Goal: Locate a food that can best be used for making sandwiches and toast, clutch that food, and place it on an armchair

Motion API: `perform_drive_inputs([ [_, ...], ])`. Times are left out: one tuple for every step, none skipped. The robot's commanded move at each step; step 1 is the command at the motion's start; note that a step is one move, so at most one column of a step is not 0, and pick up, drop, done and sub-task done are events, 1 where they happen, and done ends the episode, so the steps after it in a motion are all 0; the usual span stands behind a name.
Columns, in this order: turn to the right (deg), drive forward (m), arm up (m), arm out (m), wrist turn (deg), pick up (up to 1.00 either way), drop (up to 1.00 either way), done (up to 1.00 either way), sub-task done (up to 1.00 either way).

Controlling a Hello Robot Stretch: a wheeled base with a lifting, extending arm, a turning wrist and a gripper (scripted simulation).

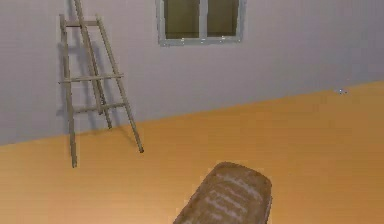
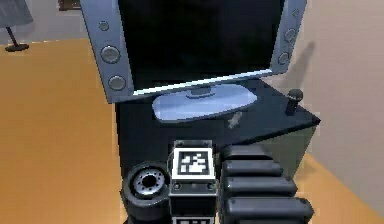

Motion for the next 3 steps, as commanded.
perform_drive_inputs([
  [0.0, 0.25, 0.0, 0.0, 0.0, 0.0, 0.0, 0.0, 0.0],
  [21.0, 0.0, 0.0, 0.0, 0.0, 0.0, 0.0, 0.0, 0.0],
  [0.0, 0.5, 0.0, 0.0, 0.0, 0.0, 0.0, 0.0, 0.0],
])
